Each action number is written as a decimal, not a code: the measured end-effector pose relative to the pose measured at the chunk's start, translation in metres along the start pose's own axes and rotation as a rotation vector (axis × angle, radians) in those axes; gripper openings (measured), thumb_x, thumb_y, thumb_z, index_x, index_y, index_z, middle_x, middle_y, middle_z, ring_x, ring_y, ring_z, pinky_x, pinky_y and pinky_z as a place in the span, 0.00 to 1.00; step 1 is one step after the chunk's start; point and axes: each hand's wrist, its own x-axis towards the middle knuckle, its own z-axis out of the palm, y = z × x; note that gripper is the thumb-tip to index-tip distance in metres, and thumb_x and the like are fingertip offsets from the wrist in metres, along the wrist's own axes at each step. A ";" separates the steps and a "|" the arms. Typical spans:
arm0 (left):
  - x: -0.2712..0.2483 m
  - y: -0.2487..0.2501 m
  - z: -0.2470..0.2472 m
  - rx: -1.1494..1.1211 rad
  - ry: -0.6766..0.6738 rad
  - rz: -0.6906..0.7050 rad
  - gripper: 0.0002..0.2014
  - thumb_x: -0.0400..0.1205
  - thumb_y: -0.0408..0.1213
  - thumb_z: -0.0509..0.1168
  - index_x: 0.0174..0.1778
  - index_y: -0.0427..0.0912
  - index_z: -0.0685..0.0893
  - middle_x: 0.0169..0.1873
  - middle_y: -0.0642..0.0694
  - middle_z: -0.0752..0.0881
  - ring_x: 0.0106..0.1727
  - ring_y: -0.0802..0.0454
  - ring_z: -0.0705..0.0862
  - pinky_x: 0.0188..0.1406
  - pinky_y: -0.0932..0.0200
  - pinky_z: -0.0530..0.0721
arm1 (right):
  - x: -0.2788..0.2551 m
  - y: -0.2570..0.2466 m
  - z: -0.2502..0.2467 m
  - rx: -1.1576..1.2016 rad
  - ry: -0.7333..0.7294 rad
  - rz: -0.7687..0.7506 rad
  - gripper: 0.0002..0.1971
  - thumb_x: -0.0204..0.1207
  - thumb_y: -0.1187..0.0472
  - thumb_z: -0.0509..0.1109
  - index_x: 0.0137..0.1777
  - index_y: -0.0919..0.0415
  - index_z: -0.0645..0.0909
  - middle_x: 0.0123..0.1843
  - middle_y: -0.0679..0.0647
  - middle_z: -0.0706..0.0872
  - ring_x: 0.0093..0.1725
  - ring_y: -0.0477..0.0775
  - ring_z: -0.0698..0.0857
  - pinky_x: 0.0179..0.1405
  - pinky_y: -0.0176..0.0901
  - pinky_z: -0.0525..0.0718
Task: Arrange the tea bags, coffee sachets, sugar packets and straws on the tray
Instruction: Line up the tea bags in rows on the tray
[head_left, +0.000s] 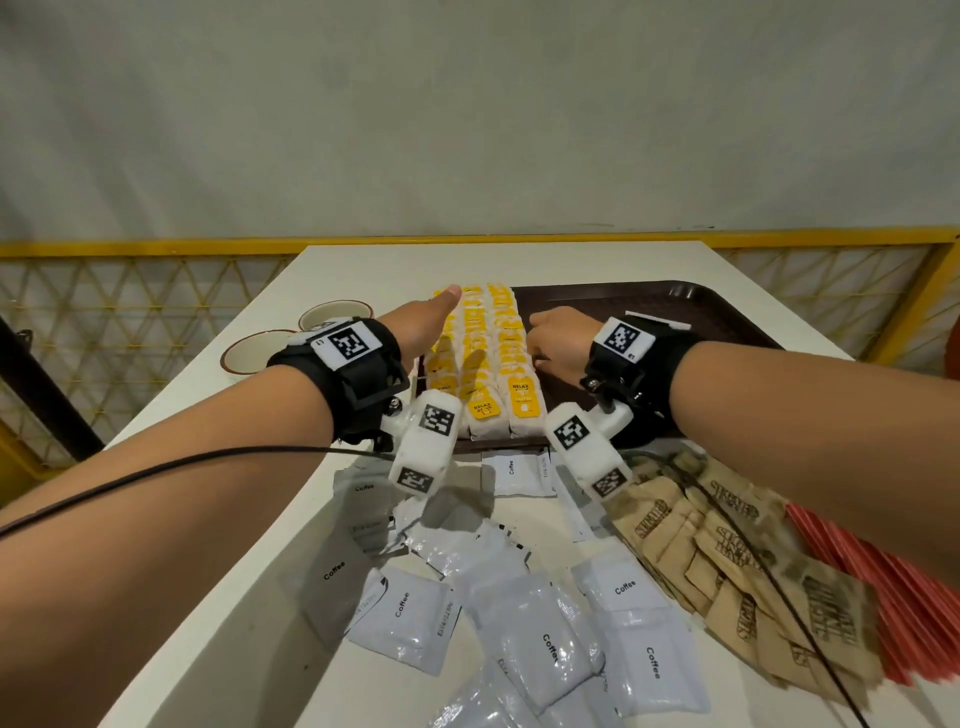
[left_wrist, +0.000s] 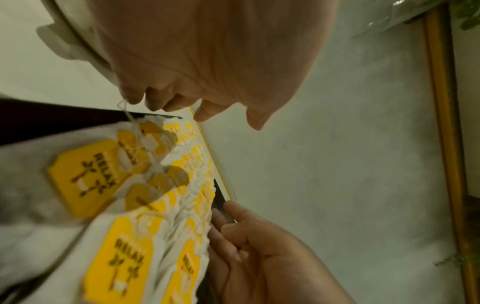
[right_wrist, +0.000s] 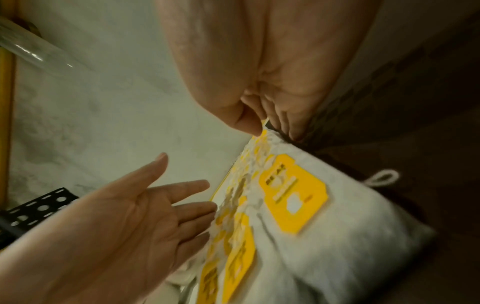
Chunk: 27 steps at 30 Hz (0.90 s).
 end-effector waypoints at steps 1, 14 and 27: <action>0.003 0.001 -0.002 -0.005 -0.005 0.001 0.36 0.85 0.61 0.45 0.82 0.39 0.57 0.82 0.39 0.59 0.82 0.40 0.58 0.80 0.45 0.56 | 0.004 0.001 0.000 -0.031 -0.012 -0.005 0.13 0.84 0.63 0.62 0.63 0.68 0.80 0.54 0.59 0.78 0.62 0.62 0.81 0.56 0.46 0.76; 0.021 0.007 -0.006 0.028 -0.035 0.006 0.37 0.84 0.64 0.43 0.83 0.40 0.57 0.82 0.39 0.59 0.82 0.41 0.59 0.79 0.44 0.56 | 0.018 0.002 0.000 0.327 0.089 0.085 0.13 0.83 0.63 0.63 0.62 0.68 0.80 0.63 0.62 0.81 0.62 0.61 0.81 0.59 0.47 0.77; -0.032 -0.027 -0.012 0.271 -0.029 0.215 0.18 0.85 0.42 0.62 0.70 0.41 0.78 0.71 0.46 0.77 0.72 0.50 0.74 0.67 0.60 0.69 | -0.056 0.001 0.010 1.268 -0.156 0.286 0.10 0.80 0.76 0.61 0.54 0.61 0.73 0.43 0.61 0.82 0.36 0.53 0.84 0.48 0.50 0.86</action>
